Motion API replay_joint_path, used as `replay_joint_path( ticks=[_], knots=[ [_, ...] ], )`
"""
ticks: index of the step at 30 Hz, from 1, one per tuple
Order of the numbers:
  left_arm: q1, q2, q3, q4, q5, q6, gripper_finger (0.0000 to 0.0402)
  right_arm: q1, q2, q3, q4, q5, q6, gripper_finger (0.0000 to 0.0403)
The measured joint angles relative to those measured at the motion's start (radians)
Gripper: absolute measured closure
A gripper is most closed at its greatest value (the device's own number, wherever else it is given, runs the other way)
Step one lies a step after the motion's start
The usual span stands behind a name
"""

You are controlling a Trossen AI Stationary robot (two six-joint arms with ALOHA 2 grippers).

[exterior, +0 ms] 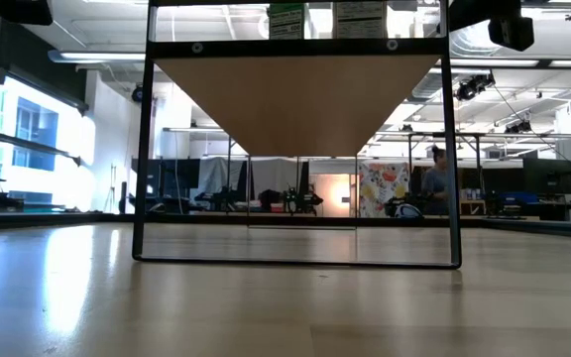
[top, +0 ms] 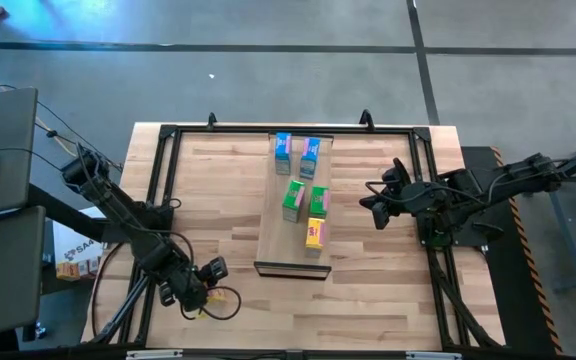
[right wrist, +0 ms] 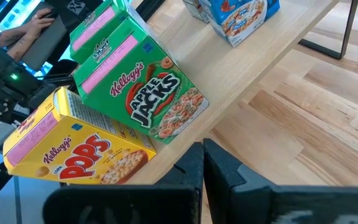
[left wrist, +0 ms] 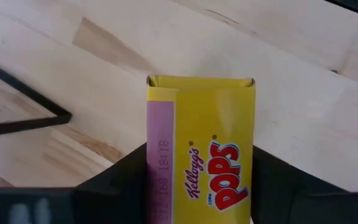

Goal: Stack cereal on shelf
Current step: Put the yellow cereal box on the shelf aligned with the other yellow cereal box

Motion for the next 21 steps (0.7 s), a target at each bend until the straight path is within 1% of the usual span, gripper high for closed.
replay_joint_path(
  ticks=[2, 5, 8, 10, 13, 17, 21],
  knots=[
    [0.000, -0.003, 0.021, -0.033, 0.000, -0.033, 0.0213, 0.000, 0.000, 0.000, 0.000, 0.000, 0.000, 0.0403],
    [0.007, -0.021, 0.089, -0.124, 0.013, -0.095, 0.0217, 0.000, 0.000, 0.000, 0.000, 0.000, -0.001, 0.0403],
    [0.029, -0.049, 0.199, -0.260, 0.045, -0.131, 0.0217, 0.000, 0.000, 0.000, -0.005, 0.000, -0.011, 0.0403],
    [0.058, -0.069, 0.300, -0.342, 0.042, -0.150, 0.0217, 0.000, 0.000, 0.000, -0.010, 0.000, -0.012, 0.0403],
    [0.122, -0.088, 0.475, -0.435, -0.032, -0.177, 0.0217, 0.000, 0.000, 0.000, -0.020, 0.000, -0.016, 0.0403],
    [0.253, -0.066, 0.702, -0.443, -0.137, -0.187, 0.0218, 0.000, 0.000, 0.000, -0.020, 0.000, -0.019, 0.0403],
    [0.382, 0.025, 0.859, -0.434, -0.156, -0.136, 0.0218, 0.000, 0.000, 0.000, -0.021, -0.001, -0.023, 0.0403]
  ],
)
